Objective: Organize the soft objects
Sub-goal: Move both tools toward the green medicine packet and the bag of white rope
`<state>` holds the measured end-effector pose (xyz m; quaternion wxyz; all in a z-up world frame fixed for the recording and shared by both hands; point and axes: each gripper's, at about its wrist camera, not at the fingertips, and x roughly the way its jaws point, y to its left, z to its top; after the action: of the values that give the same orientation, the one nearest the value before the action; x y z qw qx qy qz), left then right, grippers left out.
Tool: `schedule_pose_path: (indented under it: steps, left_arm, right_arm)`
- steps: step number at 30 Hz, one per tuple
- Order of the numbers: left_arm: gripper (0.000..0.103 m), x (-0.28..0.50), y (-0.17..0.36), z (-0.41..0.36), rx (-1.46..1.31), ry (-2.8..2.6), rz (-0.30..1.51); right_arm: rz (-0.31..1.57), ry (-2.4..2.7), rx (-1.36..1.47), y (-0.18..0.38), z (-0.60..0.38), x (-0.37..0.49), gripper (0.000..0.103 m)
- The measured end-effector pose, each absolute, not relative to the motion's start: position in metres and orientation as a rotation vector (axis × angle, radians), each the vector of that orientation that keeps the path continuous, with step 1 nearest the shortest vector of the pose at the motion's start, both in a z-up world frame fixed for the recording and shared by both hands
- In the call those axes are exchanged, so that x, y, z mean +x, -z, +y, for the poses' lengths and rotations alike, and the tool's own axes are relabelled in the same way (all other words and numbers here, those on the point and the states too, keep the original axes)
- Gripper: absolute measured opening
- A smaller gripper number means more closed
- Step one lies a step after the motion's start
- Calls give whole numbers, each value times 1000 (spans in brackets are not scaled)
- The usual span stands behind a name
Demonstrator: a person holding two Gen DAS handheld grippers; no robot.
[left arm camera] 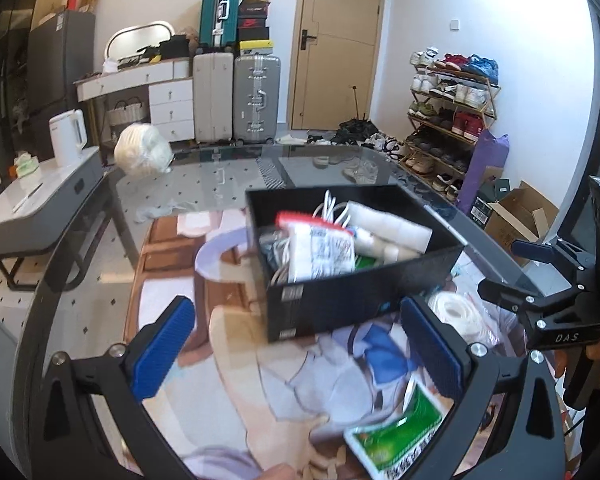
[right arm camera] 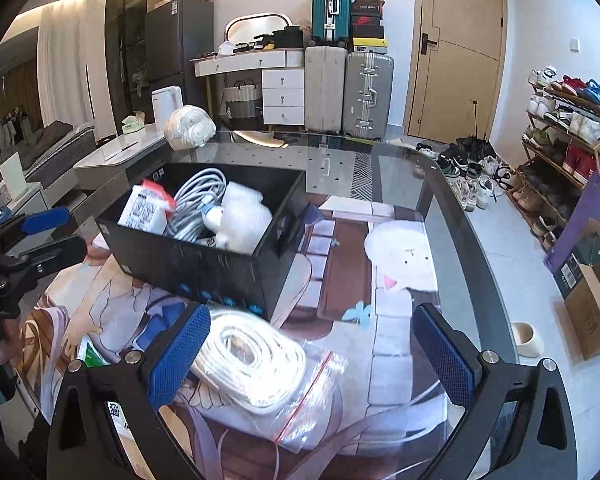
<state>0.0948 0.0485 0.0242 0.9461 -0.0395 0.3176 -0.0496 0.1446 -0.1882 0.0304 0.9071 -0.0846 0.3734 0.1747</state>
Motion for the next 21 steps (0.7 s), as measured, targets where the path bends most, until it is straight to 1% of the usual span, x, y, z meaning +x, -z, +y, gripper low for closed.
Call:
schedule_pose_path:
  steps: [11,21]
  left_arm:
    - [103,71,9,49,-105,91,681]
    - [103,67,13,43,-89,117,691]
  right_arm:
    - [828,-381,-211,-6,-175,132,103]
    - [863,-403,-229,2,-169,131,103]
